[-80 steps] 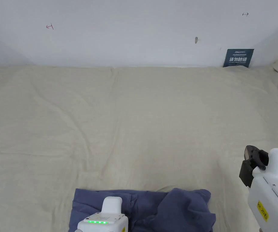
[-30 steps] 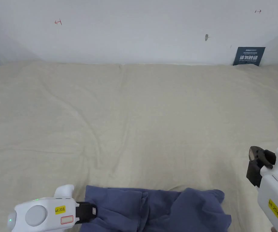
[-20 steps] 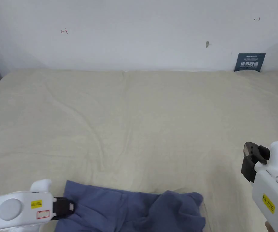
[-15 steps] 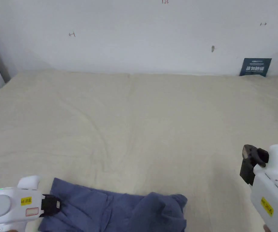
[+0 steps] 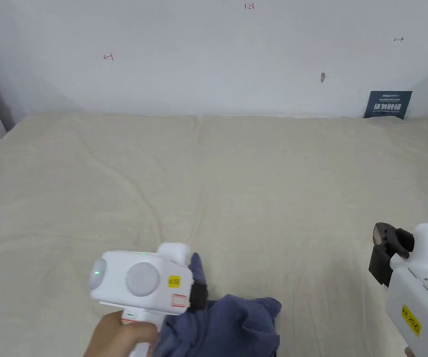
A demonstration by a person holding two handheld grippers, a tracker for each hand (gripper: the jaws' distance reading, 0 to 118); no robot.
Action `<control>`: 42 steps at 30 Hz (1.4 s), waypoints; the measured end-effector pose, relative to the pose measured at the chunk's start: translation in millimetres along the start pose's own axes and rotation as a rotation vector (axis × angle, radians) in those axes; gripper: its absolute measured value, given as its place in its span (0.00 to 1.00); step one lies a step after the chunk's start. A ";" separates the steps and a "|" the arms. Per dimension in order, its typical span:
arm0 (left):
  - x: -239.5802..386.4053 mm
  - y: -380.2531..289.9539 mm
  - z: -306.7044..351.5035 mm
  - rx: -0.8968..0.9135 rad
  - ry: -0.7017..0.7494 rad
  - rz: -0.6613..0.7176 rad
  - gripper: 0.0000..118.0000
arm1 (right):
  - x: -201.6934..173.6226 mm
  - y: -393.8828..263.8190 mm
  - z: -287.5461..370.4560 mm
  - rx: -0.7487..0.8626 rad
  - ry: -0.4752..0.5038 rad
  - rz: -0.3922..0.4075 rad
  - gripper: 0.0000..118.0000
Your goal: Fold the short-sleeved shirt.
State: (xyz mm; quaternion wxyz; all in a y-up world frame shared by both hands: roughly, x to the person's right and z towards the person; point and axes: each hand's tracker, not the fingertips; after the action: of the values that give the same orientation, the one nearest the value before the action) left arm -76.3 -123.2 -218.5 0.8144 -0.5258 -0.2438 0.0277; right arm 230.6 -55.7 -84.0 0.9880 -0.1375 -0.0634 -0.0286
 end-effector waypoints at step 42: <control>57.8 -65.7 -97.0 0.299 0.059 -0.098 0.00 | 25.7 -10.4 2.0 -0.038 -0.031 -0.011 0.00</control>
State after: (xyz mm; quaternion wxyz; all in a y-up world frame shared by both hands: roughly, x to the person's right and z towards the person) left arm 2.0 -216.9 -171.9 0.8908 -0.3868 -0.2383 0.0086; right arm 255.0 -66.2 -75.9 0.9840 -0.1562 -0.0791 -0.0329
